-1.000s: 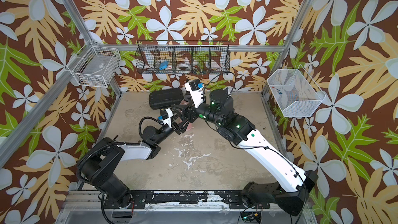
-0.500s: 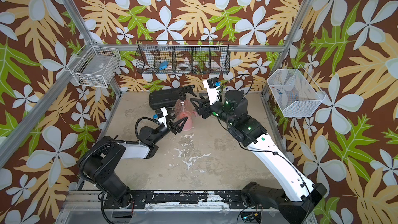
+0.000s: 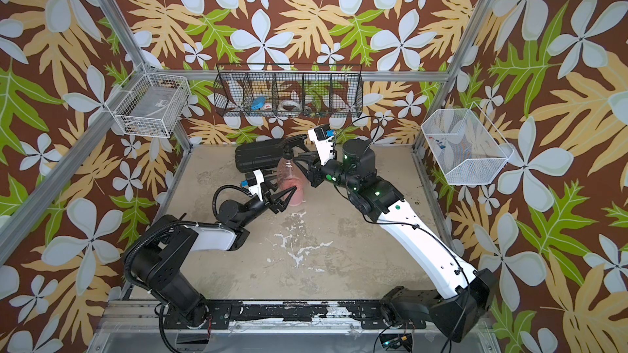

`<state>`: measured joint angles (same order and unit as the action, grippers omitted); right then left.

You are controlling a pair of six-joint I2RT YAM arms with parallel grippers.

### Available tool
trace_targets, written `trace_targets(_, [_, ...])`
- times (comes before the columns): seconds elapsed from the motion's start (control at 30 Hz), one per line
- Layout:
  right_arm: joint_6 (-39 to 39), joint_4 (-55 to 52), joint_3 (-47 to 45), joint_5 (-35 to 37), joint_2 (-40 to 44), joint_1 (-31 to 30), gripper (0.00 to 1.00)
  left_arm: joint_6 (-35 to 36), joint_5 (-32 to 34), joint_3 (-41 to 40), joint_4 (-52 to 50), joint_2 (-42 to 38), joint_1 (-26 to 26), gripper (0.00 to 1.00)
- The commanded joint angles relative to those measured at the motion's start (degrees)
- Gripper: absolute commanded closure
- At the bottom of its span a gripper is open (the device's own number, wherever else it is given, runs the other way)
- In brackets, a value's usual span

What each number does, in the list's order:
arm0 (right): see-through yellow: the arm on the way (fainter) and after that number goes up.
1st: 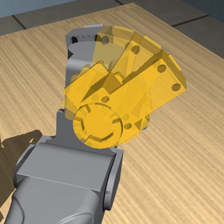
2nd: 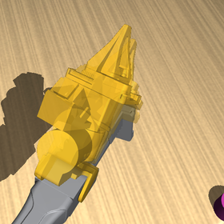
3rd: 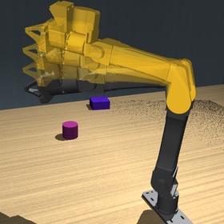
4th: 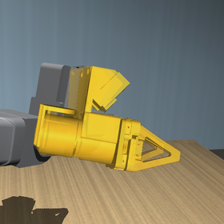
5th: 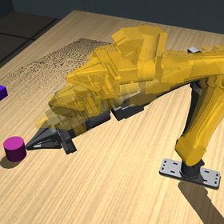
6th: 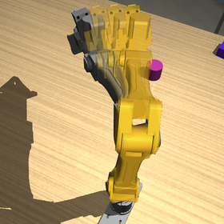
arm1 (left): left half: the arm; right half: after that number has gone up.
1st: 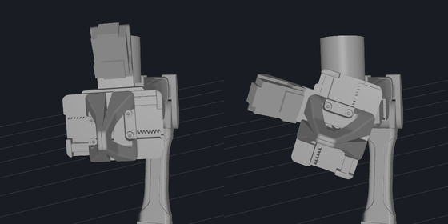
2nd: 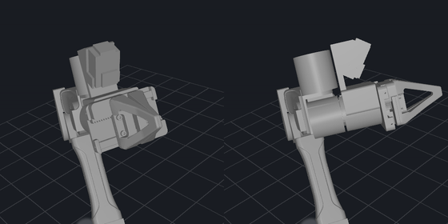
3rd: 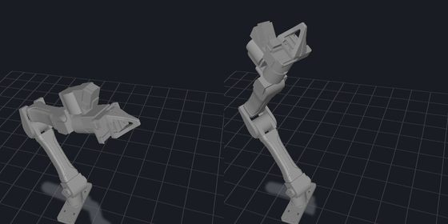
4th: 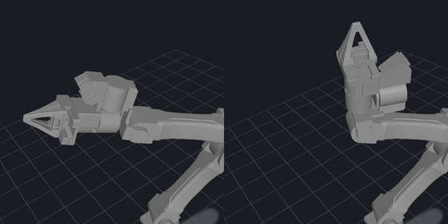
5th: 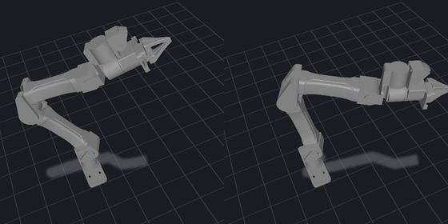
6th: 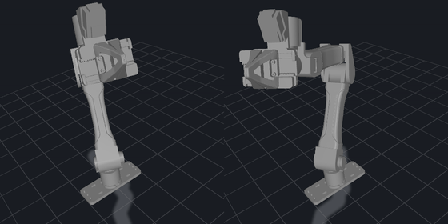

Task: Attach spray nozzles to spray bottles
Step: Screw the spray nozzle on the spray bottle.

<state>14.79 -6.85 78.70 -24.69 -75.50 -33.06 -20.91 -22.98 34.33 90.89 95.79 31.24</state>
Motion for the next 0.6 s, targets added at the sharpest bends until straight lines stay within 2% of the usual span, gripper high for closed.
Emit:
trace_targets(0.0, [0.66,2.89,1.11,-1.33,-1.11,-0.07,0.65,-1.3,-0.2,0.12,7.7,-0.19,-0.04,0.46])
trace_targets(0.3, [0.44,3.32,3.02,-0.67,-3.69,-1.33,0.54,-2.35,1.29,0.82,7.6,-0.24,0.34,0.48])
trace_targets(0.57, [0.55,3.25,5.44,0.2,-5.84,-1.88,0.51,-0.85,1.3,0.75,6.66,-0.57,1.62,0.49])
